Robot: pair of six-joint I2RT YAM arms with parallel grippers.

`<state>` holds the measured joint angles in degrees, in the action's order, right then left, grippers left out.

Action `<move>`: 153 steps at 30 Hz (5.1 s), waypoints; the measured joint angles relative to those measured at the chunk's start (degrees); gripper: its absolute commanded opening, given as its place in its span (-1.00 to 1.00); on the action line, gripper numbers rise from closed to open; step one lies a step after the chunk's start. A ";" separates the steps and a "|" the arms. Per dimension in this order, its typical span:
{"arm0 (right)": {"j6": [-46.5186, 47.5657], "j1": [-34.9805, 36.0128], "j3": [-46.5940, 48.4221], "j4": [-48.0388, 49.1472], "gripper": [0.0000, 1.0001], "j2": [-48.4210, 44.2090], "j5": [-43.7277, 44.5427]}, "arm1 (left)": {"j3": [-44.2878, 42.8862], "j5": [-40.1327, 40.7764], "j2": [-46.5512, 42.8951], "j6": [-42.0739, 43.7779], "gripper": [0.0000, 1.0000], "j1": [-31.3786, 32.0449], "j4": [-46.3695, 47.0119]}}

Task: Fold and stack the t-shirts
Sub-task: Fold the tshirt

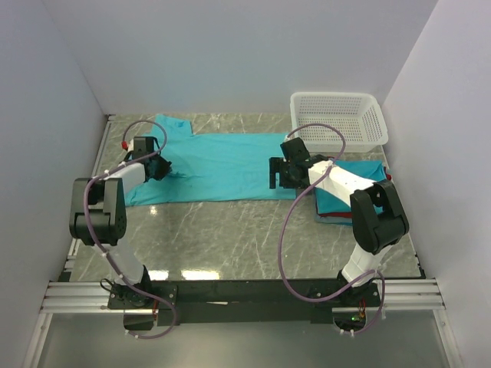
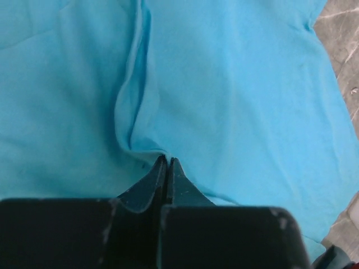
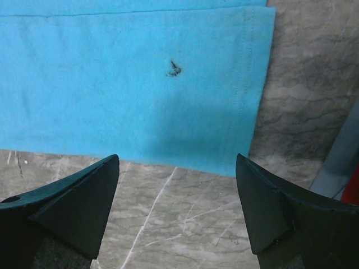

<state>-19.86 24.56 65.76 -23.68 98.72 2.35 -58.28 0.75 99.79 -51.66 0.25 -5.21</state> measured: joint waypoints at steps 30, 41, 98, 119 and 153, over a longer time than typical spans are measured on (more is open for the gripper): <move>1.11 -0.07 0.72 -2.99 0.82 1.68 2.60 | -16.13 -1.14 9.16 5.07 0.49 2.25 -1.66; 0.68 -0.07 0.72 0.28 0.86 -2.47 -0.42 | -6.40 -3.85 -1.44 7.02 0.86 -0.94 -2.43; -8.57 6.23 -11.50 9.57 0.95 -39.30 17.77 | -1.07 1.75 -35.41 2.34 0.99 -9.92 -5.68; -7.15 3.17 -9.90 7.80 0.92 -28.06 14.78 | -59.10 6.49 32.83 24.09 0.99 0.76 -23.69; -6.60 3.15 -12.85 5.01 0.73 -26.47 14.69 | -67.43 19.23 44.30 29.73 -0.85 1.36 -28.87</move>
<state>-26.46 27.70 52.90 -18.68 72.25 17.04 -125.71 19.99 144.09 -21.93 1.61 -34.09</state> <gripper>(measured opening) 0.871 0.223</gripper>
